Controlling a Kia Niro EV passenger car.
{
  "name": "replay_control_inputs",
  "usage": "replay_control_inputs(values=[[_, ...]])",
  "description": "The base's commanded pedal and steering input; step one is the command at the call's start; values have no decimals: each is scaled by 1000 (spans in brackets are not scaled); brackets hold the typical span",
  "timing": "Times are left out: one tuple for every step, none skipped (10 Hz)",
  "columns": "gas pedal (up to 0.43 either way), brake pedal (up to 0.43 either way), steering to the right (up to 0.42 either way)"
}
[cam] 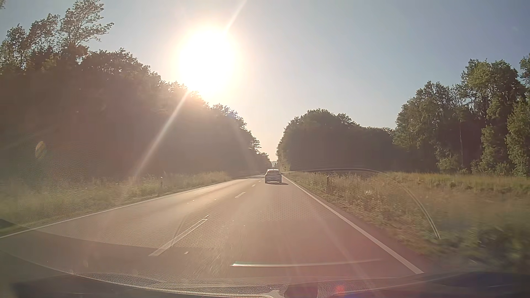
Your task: Follow the waypoints while adhering to traffic rules and regulations
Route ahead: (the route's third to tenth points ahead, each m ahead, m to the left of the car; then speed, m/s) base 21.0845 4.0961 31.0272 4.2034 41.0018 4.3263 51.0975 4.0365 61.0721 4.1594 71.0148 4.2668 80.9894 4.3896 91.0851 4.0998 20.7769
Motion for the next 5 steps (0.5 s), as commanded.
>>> replay_control_inputs(values=[[150, 0, 0], [150, 0, 0], [157, 0, 1], [157, 0, 1], [157, 0, 1]])
